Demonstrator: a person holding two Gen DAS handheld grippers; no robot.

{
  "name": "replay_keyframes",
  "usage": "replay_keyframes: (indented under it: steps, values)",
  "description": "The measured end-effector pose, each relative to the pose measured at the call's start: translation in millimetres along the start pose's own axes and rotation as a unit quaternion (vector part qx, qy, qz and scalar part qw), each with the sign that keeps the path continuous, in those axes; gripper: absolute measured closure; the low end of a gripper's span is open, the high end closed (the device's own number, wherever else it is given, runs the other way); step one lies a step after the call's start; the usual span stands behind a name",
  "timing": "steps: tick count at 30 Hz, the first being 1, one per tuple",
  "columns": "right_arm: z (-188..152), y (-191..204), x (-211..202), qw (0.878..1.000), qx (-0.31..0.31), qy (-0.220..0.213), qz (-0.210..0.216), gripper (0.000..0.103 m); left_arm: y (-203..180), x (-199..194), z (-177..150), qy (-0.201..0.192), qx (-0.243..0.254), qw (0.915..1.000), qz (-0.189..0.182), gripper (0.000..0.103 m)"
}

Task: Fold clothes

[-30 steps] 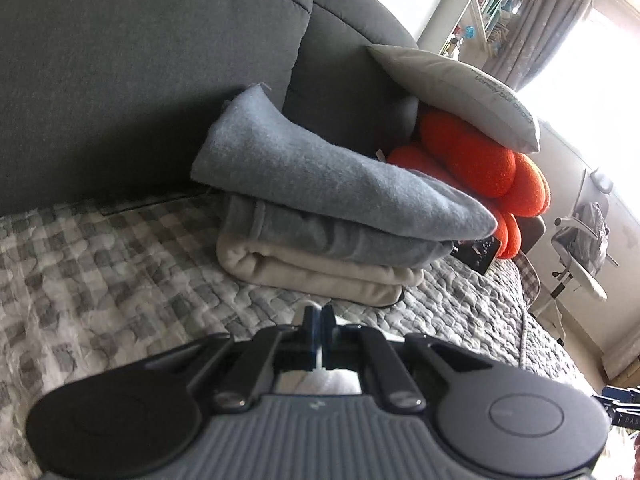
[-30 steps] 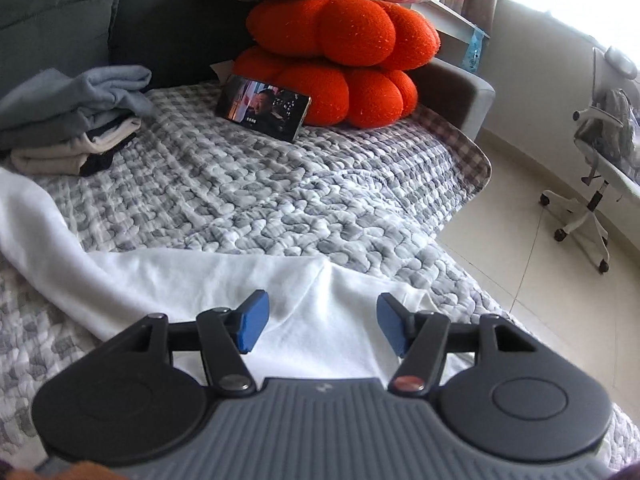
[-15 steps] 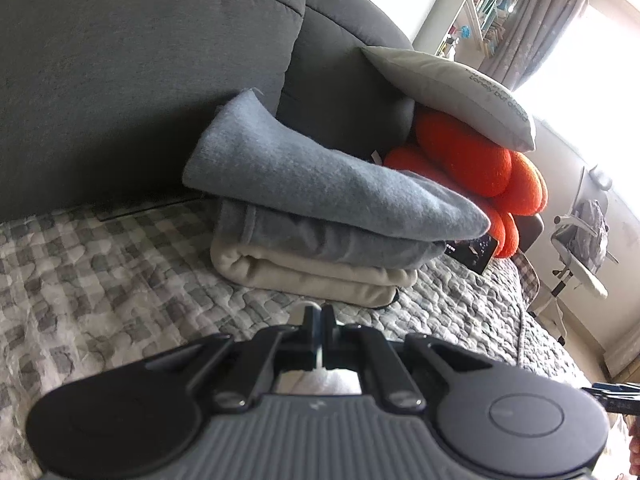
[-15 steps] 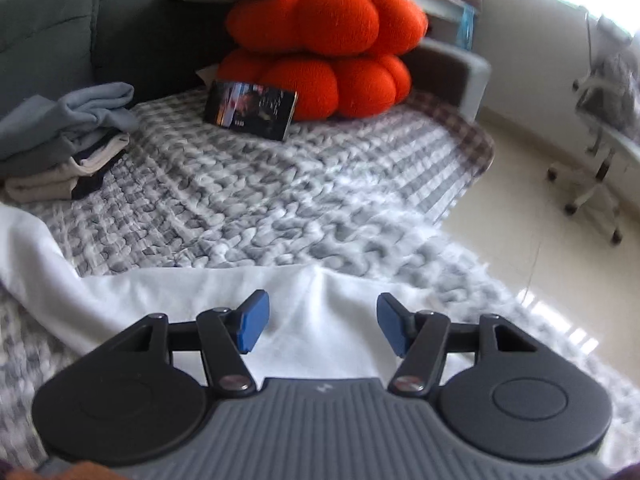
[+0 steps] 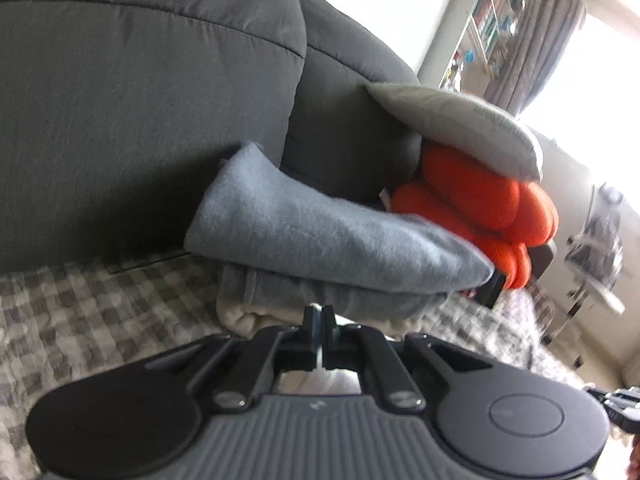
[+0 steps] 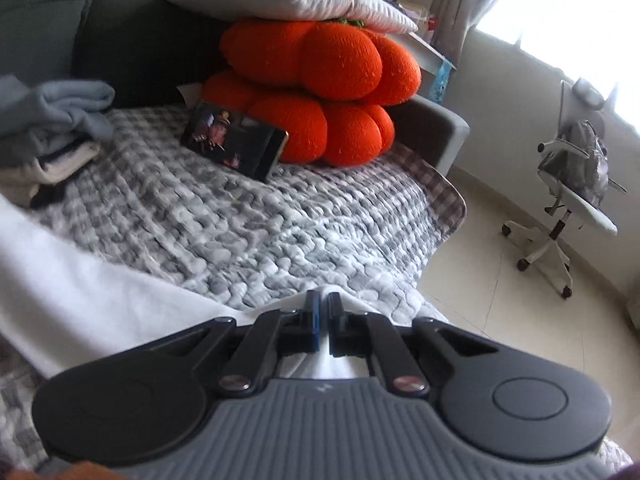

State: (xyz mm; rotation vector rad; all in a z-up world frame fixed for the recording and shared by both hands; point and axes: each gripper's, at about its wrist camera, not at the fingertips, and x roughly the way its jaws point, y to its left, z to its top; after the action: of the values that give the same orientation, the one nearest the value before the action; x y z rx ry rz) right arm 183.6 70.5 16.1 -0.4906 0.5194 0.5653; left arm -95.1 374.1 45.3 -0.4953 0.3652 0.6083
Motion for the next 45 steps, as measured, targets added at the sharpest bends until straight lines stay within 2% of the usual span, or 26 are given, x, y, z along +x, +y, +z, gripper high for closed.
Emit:
replay_keyframes:
  steps: [2,5,8,10,12,15,18,21,23,26,28,31,32,33,35,36,40,44,45]
  values:
    - [-3.1,3.5,11.5,1.000,-0.005,0.017,-0.005,0.098,-2.8,8.1,-7.9,0.005,0.020,0.9996,0.017,0.102]
    - [-10.7,15.3,18.5,0.999,-0.022,0.020,-0.018,0.095,-3.5,24.5,-20.5,0.018,0.046,0.9979,0.041,0.102]
    - [-5.5,-1.9,10.8,0.999,0.043,0.016,0.002,0.094,-2.5,31.4,-25.3,0.021,0.062,0.9967,0.047,0.102]
    - [-4.8,-21.7,-0.8,0.994,0.102,0.008,0.025,0.092,-3.7,34.9,-26.8,0.029,0.073,0.9960,0.043,0.102]
    - [-7.9,-30.2,-16.0,0.990,0.133,0.003,0.052,0.089,-4.0,40.2,-27.9,0.044,0.077,0.9951,0.043,0.101]
    - [-14.5,-23.0,-42.8,0.991,0.114,0.002,0.075,0.089,3.3,48.0,-28.9,0.076,0.053,0.9951,0.034,0.099]
    - [-28.0,-5.9,-71.5,0.990,0.093,0.006,0.104,0.089,11.9,42.9,-27.0,0.081,0.027,0.9957,0.036,0.092]
    - [-44.0,15.6,-104.1,0.988,0.060,-0.002,0.141,0.089,15.0,31.5,-24.0,0.077,0.012,0.9960,0.042,0.071]
    - [-51.8,30.7,-122.1,0.983,0.044,-0.014,0.175,0.089,11.7,23.4,-23.2,0.079,0.010,0.9960,0.041,0.069]
    - [-54.8,54.2,-132.7,0.979,0.016,-0.017,0.200,0.089,-4.2,8.9,-29.3,0.090,0.024,0.9956,0.016,0.069]
    - [-56.4,65.7,-133.2,0.982,-0.006,-0.017,0.189,0.089,-19.3,0.7,-36.3,0.100,0.046,0.9940,-0.002,0.063]
    - [-59.2,69.9,-117.0,0.990,-0.002,0.006,0.143,0.087,-44.9,-8.2,-52.1,0.126,0.078,0.9883,-0.035,0.058]
    - [-61.5,69.5,-111.8,0.991,0.002,0.012,0.130,0.084,-52.9,-10.1,-57.7,0.136,0.086,0.9857,-0.050,0.058]
    - [-65.6,68.4,-109.4,0.992,0.011,0.014,0.128,0.076,-60.7,-11.8,-63.5,0.146,0.094,0.9827,-0.064,0.058]
    - [-72.2,65.5,-108.0,0.991,0.027,0.010,0.128,0.075,-72.4,-13.3,-74.7,0.161,0.111,0.9771,-0.084,0.057]
    - [-74.7,64.4,-107.7,0.992,0.033,0.006,0.126,0.079,-79.6,-12.8,-79.6,0.164,0.121,0.9749,-0.091,0.055]
    - [-77.8,58.0,-106.3,0.990,0.057,0.002,0.129,0.084,-94.1,-11.5,-93.2,0.172,0.142,0.9696,-0.101,0.055]
    - [-80.2,55.8,-108.5,0.989,0.071,-0.004,0.131,0.090,-92.6,-13.4,-91.3,0.169,0.137,0.9708,-0.101,0.055]
    - [-80.5,55.1,-109.8,0.988,0.076,-0.008,0.132,0.095,-91.2,-13.0,-91.0,0.169,0.134,0.9714,-0.100,0.055]
